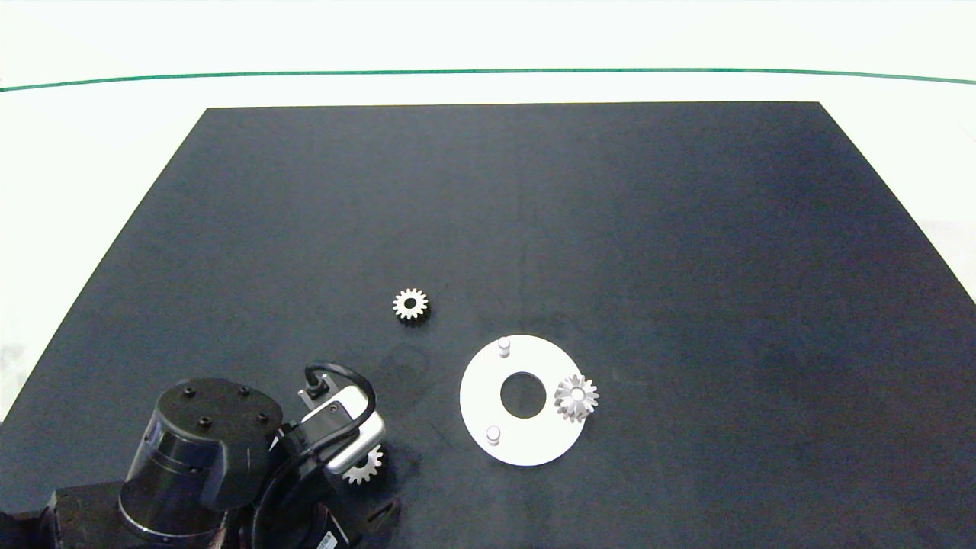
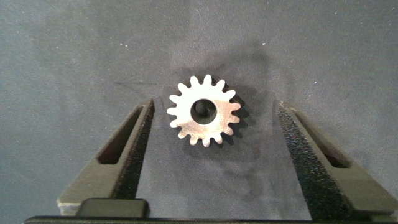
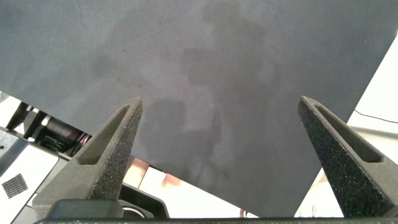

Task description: Install three planetary gears onto the carrier pins

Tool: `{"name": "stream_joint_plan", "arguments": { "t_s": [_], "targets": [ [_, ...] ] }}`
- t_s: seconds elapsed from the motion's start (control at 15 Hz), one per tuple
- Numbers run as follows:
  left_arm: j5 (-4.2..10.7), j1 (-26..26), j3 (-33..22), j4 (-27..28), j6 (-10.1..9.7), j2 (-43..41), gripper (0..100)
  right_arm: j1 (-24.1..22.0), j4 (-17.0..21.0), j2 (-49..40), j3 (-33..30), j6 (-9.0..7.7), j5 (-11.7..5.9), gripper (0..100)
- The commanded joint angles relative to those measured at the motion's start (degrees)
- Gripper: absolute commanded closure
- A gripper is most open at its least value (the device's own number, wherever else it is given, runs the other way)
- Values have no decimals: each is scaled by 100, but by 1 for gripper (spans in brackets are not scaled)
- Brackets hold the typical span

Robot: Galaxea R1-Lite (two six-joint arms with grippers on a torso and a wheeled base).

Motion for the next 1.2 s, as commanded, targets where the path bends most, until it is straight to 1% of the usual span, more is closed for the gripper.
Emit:
{"name": "stream_joint_plan", "arguments": {
  "t_s": [0.07, 0.93, 1.2],
  "targets": [
    [9, 19, -2, -23, 22, 46, 27, 3, 25, 8, 0, -11, -13, 0],
    [18, 19, -37, -50, 22, 90, 54, 3, 25, 8, 0, -11, -13, 0],
    [18, 19, 42, -296, 31, 195, 61, 3, 25, -10, -9, -11, -13, 0]
  ]
}}
